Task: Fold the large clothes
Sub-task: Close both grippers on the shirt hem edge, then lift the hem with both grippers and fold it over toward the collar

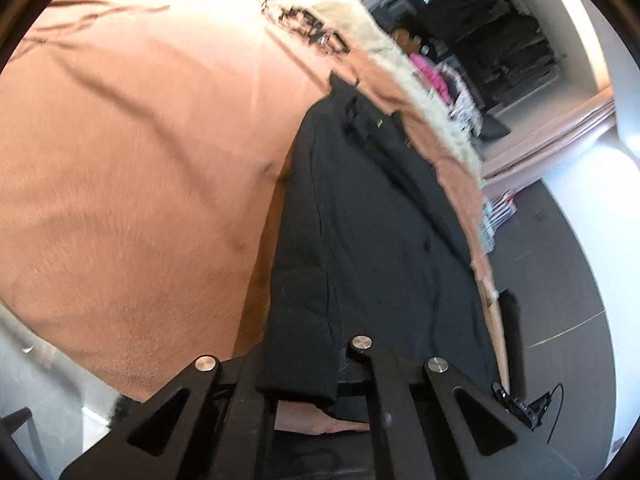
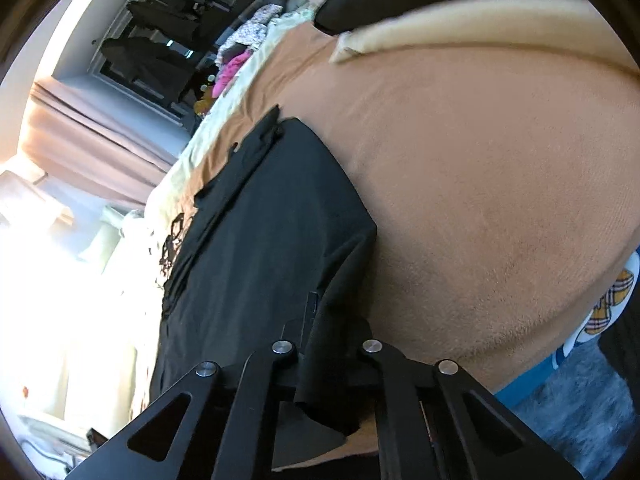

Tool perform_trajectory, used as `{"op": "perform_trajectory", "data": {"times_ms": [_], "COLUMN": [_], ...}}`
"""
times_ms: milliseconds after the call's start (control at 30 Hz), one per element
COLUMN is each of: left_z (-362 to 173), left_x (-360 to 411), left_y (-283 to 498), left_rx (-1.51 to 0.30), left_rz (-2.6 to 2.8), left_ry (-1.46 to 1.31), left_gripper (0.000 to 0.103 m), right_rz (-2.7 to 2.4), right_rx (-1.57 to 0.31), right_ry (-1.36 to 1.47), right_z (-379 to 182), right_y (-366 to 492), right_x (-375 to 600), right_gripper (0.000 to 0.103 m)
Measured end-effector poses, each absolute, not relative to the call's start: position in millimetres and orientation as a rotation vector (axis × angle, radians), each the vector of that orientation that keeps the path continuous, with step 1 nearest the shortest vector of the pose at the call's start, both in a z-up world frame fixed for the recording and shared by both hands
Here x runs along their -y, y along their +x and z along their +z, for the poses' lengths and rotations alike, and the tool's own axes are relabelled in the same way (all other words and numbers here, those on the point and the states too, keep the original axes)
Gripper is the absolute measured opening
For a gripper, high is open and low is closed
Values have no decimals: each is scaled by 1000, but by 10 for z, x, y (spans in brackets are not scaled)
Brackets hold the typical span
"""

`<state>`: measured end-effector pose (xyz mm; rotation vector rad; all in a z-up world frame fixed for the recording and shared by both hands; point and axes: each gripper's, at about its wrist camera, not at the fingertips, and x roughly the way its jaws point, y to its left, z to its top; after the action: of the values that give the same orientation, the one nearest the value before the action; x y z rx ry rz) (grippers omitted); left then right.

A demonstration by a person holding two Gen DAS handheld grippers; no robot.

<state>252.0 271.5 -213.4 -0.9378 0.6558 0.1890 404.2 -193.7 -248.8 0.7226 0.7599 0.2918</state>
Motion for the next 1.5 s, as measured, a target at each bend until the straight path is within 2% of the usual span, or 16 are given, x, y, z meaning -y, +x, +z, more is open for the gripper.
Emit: {"op": "perform_trajectory", "data": {"times_ms": [233,600,1200,1500], "left_z": [-1699,-1101,-586,-411], "left_x": [-2725,-2643,-2354,-2360], "left_y": [2370,1749,526,424], "left_rx": [-576,-483,-350,-293], "left_rz": [181,159,149,148], "left_ry": [-901,-873,-791,-771], "left_gripper": [4,4,4,4], "right_rz": [372,487,644,662], "right_rx": [-658,-595,-533,-471], "right_ry": [662,604,509,471], "right_z": [-1856,-1222,-632,-460], "right_y": [3845,3428,2461,2375], "right_x": [1904,1831,1812,1808], "right_gripper": [4,3,3,3]}}
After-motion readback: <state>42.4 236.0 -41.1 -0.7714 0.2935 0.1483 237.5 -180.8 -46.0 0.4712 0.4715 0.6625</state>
